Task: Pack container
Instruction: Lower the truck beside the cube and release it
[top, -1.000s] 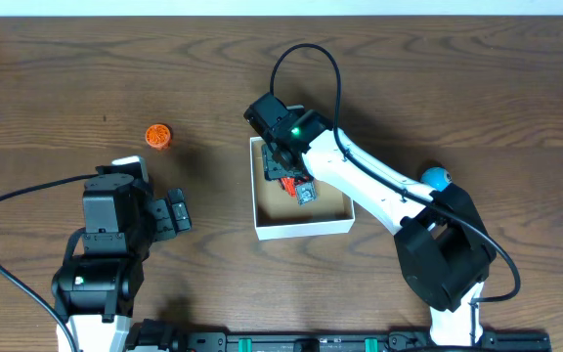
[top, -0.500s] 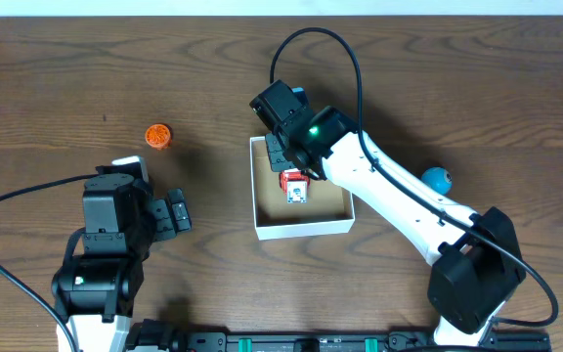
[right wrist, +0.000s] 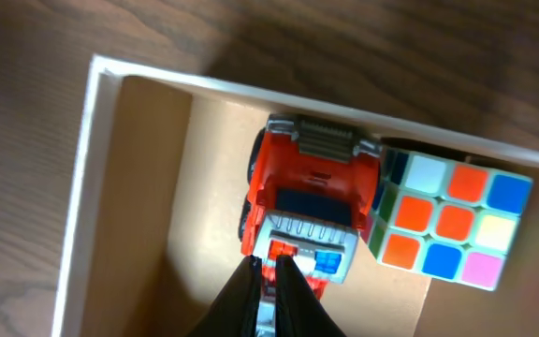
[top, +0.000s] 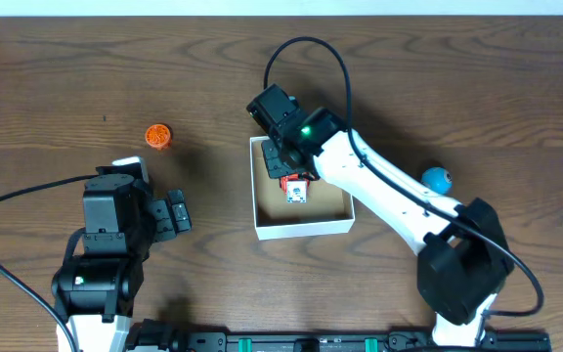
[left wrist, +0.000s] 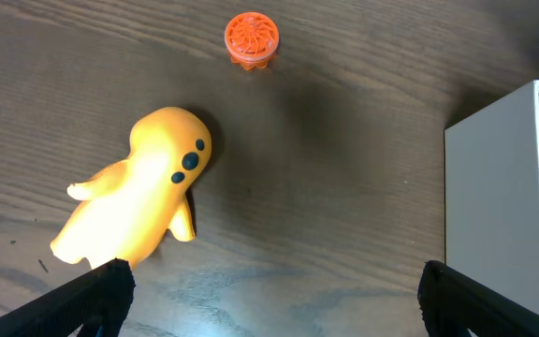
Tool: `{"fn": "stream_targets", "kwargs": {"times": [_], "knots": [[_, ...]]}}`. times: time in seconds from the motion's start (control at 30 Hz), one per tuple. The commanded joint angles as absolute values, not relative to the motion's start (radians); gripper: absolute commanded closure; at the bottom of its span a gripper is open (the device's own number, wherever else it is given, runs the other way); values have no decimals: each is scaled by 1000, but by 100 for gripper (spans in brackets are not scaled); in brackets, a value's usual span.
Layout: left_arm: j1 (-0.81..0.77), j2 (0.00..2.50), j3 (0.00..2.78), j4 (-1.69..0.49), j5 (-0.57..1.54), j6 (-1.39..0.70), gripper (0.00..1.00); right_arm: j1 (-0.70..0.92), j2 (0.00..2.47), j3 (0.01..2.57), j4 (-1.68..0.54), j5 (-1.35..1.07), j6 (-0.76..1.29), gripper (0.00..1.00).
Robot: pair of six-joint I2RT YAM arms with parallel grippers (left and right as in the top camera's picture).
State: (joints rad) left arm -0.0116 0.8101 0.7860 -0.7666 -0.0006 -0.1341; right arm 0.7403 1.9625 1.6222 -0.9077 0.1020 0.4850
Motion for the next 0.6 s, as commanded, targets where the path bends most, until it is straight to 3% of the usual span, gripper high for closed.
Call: {"fn": "stream_targets", "kwargs": {"times": [0.0, 0.57], "knots": [[-15, 811, 806, -770, -8, -129, 2, 748, 2007, 1633, -908, 97, 469, 91], [-15, 811, 806, -771, -8, -129, 2, 736, 2039, 1637, -875, 168, 439, 91]]}}
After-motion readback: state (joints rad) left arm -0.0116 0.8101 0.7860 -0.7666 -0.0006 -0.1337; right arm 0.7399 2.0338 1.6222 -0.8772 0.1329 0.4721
